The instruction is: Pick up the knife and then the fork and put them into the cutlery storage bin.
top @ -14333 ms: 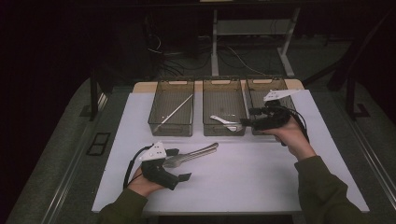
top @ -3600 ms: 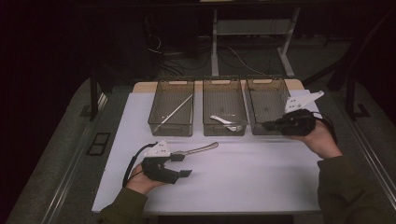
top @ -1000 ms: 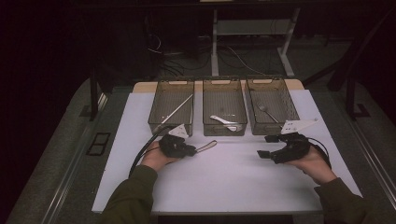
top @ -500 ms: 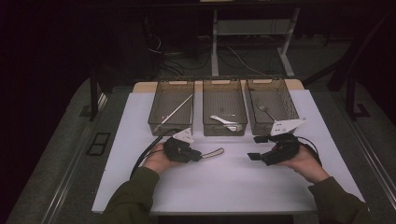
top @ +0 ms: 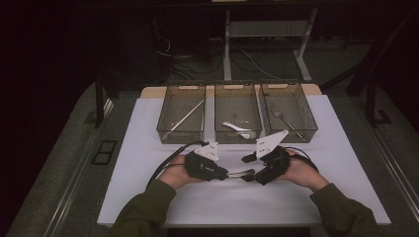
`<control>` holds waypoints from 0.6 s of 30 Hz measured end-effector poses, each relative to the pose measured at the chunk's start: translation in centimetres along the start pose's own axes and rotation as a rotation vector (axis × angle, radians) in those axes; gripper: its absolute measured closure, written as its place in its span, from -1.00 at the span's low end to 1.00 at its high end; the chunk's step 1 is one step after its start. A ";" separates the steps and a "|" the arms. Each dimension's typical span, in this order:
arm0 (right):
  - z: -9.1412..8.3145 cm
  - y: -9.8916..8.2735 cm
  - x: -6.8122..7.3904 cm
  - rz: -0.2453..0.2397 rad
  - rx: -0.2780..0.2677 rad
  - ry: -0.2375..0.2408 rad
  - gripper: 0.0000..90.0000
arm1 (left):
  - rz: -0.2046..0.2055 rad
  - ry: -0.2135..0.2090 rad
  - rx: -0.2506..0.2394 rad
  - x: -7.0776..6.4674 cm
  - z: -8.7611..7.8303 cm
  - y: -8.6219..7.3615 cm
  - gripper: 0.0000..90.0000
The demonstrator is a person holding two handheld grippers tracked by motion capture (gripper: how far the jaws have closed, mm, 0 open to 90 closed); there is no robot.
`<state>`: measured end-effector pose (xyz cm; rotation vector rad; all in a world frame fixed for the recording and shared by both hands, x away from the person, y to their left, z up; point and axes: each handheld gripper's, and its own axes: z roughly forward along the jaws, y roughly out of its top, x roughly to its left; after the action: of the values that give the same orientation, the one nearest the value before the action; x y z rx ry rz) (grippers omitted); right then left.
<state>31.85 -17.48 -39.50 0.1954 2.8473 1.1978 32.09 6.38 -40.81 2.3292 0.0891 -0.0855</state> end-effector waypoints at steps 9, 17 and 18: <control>2.5 0.5 1.0 -0.073 0.133 0.079 0.42 | 0.059 -0.026 0.010 -0.9 0.6 1.3 0.76; 2.9 0.6 1.4 -0.126 0.161 0.098 0.71 | 0.080 -0.040 0.012 -0.9 0.7 1.4 0.76; 2.8 0.7 1.6 -0.114 0.168 0.100 0.71 | 0.086 -0.036 0.012 -0.9 0.7 1.4 0.76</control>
<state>30.60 -14.84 -40.96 -0.0215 2.9992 0.9749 31.26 4.82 -40.19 2.3393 -0.0296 -0.0849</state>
